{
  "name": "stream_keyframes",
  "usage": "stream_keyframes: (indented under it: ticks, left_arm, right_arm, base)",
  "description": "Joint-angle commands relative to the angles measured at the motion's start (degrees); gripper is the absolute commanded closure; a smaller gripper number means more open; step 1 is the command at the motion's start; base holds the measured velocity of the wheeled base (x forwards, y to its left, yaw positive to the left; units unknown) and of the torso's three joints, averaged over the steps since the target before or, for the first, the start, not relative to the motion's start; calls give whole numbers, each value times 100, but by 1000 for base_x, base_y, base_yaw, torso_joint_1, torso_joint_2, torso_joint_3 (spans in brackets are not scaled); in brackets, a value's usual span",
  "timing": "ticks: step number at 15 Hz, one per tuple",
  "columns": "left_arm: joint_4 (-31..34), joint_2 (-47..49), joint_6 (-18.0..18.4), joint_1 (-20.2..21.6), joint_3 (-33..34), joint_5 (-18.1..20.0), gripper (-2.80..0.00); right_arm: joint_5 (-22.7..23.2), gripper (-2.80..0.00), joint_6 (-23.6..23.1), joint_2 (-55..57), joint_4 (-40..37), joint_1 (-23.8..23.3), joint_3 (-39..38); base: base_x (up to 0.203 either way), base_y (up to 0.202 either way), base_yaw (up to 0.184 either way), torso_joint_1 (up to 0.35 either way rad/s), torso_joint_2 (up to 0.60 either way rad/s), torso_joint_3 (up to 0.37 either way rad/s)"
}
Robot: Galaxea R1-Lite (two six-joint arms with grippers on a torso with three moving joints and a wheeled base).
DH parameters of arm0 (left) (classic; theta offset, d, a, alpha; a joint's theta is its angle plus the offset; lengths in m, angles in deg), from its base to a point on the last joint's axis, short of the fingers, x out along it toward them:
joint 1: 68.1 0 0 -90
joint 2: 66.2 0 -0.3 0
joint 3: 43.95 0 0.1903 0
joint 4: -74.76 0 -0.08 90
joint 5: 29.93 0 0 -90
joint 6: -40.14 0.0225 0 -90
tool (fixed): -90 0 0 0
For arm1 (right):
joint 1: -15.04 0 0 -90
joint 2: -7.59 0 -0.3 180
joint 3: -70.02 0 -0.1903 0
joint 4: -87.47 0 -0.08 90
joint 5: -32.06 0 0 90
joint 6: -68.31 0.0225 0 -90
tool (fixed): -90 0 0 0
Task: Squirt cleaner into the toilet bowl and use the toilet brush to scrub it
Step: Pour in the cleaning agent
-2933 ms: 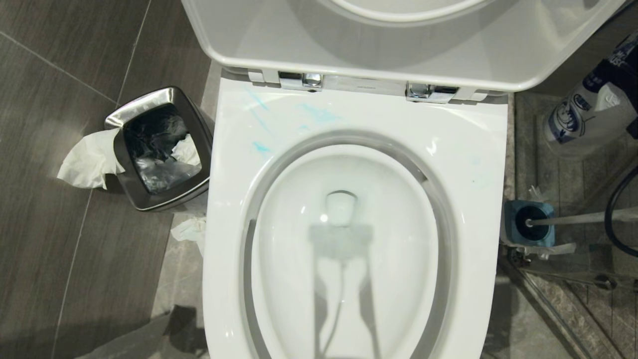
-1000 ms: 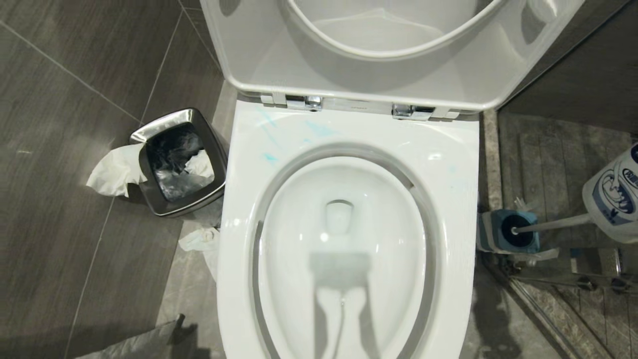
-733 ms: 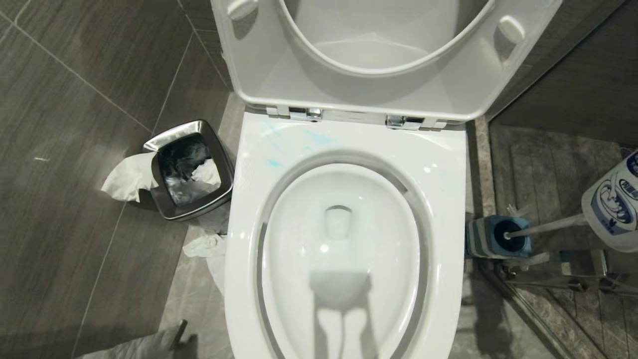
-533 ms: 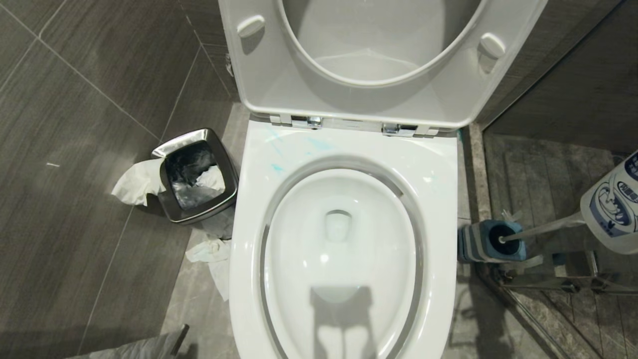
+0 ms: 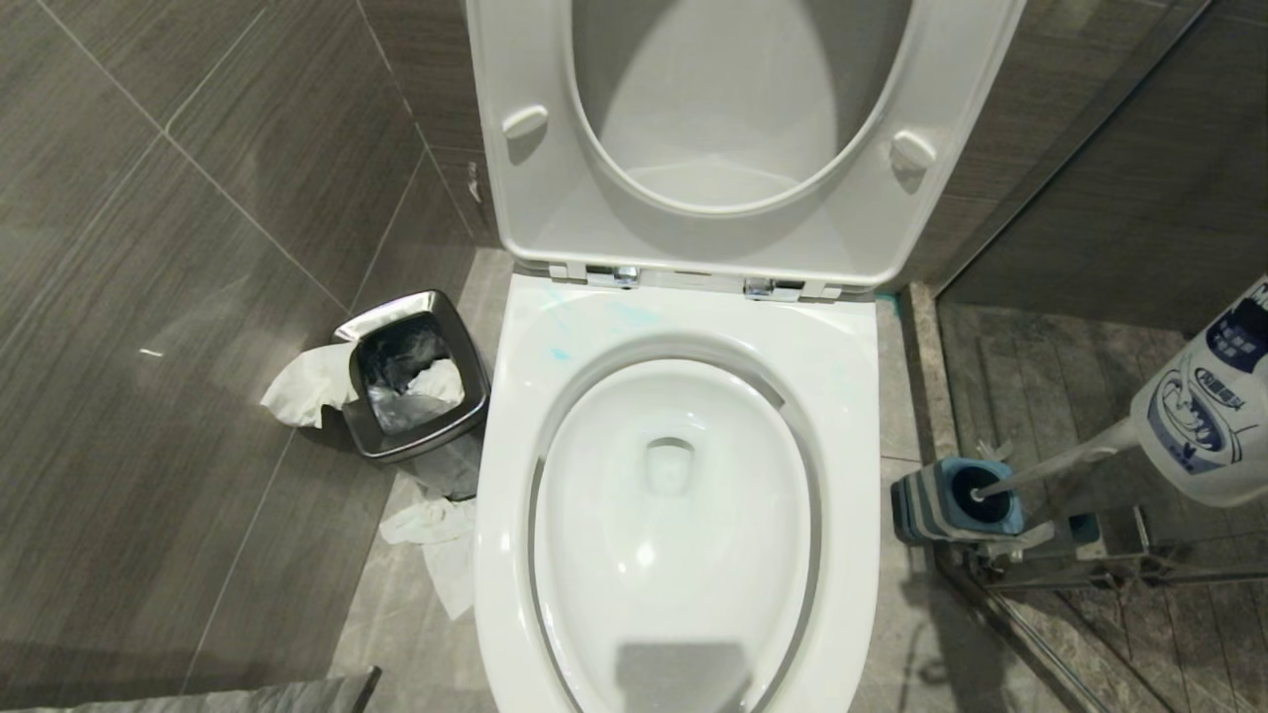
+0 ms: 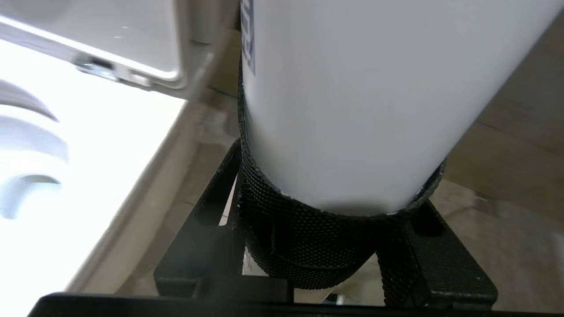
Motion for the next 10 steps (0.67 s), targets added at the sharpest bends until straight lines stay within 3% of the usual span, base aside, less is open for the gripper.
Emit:
stream_keyframes:
  ticks: [1, 5, 10]
  left_arm:
    - [-9, 9, -50, 0, 9, -30, 0]
    - [-18, 9, -69, 0, 9, -40, 0]
    - [-18, 9, -77, 0, 9, -48, 0]
  right_arm:
    - [-1, 0, 0, 202, 29, 329, 211]
    - [-287, 0, 6, 636, 29, 691, 518]
    - [-2142, 0, -437, 1100, 72, 2064, 628]
  base:
    - [0, 0, 0, -1, 2, 38]
    - [0, 0, 0, 1, 0, 8]
    - [0, 0, 0, 0, 0, 0]
